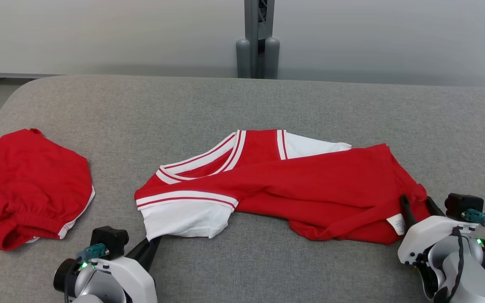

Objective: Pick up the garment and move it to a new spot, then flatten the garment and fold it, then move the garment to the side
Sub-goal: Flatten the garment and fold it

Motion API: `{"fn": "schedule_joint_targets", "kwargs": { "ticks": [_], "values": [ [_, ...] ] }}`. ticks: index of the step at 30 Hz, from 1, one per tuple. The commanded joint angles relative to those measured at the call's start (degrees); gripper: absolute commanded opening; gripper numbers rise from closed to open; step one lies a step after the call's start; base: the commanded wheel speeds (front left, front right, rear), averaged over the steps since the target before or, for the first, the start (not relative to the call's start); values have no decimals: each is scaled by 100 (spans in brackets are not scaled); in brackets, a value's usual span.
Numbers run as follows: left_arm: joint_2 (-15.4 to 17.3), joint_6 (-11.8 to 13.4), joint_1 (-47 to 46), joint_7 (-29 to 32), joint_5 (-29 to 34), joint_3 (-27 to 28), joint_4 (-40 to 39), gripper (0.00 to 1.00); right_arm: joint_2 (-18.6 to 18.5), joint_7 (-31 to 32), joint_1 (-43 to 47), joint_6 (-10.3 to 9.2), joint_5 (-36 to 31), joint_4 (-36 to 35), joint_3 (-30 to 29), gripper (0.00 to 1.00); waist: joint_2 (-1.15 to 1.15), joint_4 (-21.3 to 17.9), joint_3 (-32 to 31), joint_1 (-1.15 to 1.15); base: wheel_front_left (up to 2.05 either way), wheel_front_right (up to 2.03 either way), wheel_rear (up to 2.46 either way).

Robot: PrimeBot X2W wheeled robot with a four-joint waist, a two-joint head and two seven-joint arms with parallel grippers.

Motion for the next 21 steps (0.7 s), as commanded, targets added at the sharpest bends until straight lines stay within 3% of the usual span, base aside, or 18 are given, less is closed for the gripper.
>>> {"fn": "schedule_joint_targets", "kwargs": {
  "ticks": [1,2,7,12,21],
  "values": [
    [54,19,-7,4,-31,15,-40,0,-33,-4,-54,-2,-72,-7,-10,34,0,-1,-8,0,0,0,0],
    [60,33,0,16,-36,15,-76,0,-29,-4,-41,-2,-87,-20,3,0,0,-1,-24,0,0,0,0],
    [64,107,63,-170,-113,135,-302,0,-25,-6,133,-2,-158,-279,46,0,0,-41,-167,0,0,0,0],
    [-88,27,-18,-369,-745,516,-722,0,-34,-6,380,-2,-7,-889,44,0,0,-105,-503,0,0,0,0],
    [135,-81,-666,236,-1680,878,-1419,0,-340,-7,413,-3,519,-2122,87,0,0,-343,-984,0,0,0,0]
  ]
}}
